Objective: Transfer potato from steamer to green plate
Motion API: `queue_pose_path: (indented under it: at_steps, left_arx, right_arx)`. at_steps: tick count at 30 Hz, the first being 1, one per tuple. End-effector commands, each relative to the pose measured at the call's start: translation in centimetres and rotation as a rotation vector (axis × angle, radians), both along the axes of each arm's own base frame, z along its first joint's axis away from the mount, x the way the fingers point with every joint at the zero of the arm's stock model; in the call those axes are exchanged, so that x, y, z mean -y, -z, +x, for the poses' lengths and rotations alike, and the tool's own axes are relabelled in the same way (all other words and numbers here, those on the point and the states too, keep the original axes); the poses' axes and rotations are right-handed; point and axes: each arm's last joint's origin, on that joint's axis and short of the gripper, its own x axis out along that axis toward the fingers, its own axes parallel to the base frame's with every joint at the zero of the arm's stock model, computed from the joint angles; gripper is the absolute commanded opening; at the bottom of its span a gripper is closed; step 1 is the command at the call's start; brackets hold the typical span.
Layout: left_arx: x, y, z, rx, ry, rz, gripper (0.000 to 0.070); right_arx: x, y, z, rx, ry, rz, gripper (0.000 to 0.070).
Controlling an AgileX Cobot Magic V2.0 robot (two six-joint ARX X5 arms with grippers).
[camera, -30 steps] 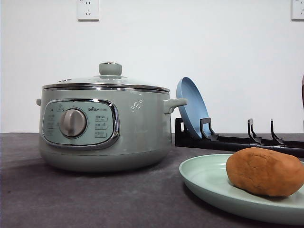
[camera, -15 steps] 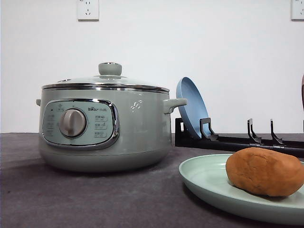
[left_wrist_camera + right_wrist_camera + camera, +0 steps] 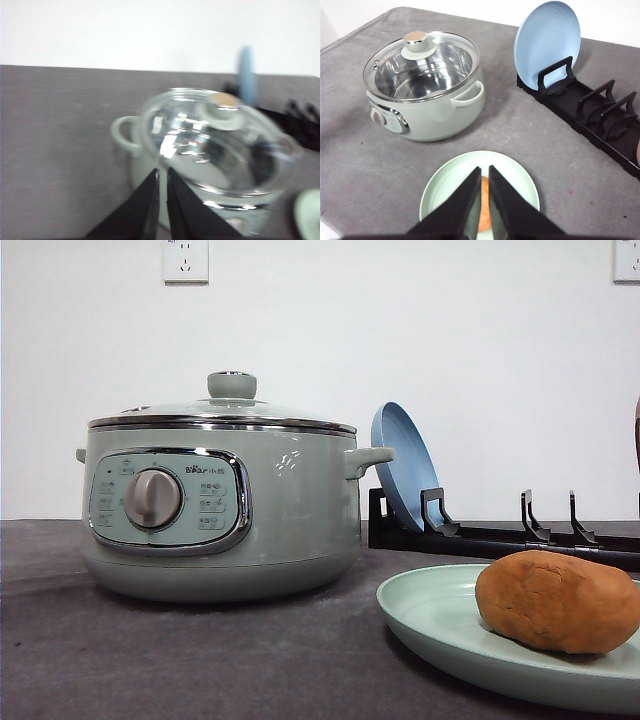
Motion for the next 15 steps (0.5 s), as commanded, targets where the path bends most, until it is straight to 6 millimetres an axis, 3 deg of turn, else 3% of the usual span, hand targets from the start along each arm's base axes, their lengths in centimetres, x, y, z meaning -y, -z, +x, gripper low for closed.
queue_pose_path:
  at_steps: [1, 8, 15]
  left_arx:
    - [-0.2, 1.7, -0.1, 0.026, -0.023, 0.008, 0.0022]
    - [-1.0, 8.1, 0.0, 0.029, -0.115, 0.101, 0.0022]
    - [-1.5, 11.7, 0.3, 0.01, -0.169, 0.104, 0.0022]
  right_arx:
    - [0.0, -0.3, 0.0, 0.015, -0.006, 0.006, 0.0015]
    - [0.0, -0.3, 0.0, 0.015, -0.006, 0.006, 0.0015]
    - [0.0, -0.3, 0.0, 0.015, -0.006, 0.006, 0.0015]
